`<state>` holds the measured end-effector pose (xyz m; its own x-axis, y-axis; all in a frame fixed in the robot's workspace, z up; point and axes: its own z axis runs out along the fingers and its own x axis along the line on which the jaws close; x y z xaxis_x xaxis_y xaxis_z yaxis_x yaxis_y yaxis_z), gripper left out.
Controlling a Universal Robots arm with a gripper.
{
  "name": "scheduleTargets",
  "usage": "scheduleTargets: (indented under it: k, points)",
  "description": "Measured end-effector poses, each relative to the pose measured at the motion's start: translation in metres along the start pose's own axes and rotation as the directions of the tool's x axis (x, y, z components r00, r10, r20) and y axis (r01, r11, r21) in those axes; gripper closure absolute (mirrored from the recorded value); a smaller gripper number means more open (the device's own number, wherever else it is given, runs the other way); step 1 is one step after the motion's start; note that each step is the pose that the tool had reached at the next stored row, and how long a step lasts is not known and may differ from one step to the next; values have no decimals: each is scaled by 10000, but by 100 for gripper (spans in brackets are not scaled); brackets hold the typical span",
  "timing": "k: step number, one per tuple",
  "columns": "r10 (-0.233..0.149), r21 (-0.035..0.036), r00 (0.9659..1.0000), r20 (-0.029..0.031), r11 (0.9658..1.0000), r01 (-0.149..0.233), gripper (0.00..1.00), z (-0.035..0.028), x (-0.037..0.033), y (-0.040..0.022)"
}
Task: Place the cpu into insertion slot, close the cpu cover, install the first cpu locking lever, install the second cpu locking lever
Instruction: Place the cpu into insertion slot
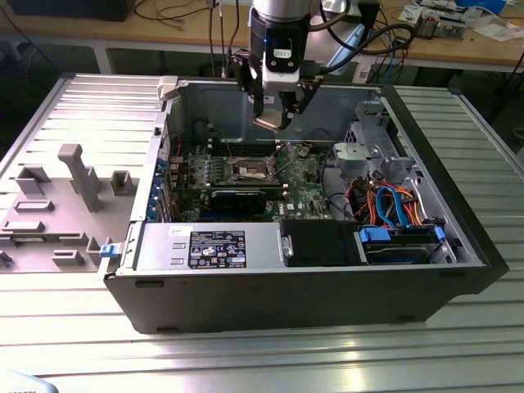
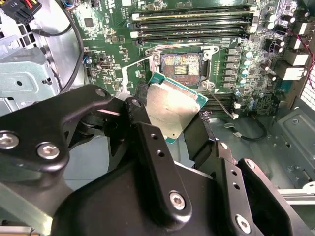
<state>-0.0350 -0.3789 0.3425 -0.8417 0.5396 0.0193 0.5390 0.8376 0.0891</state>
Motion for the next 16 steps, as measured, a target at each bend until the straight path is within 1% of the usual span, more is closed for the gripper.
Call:
scheduleTargets:
  k: [16]
  points:
    - [353, -8, 9994, 31, 9994, -353, 46, 3, 0, 0]
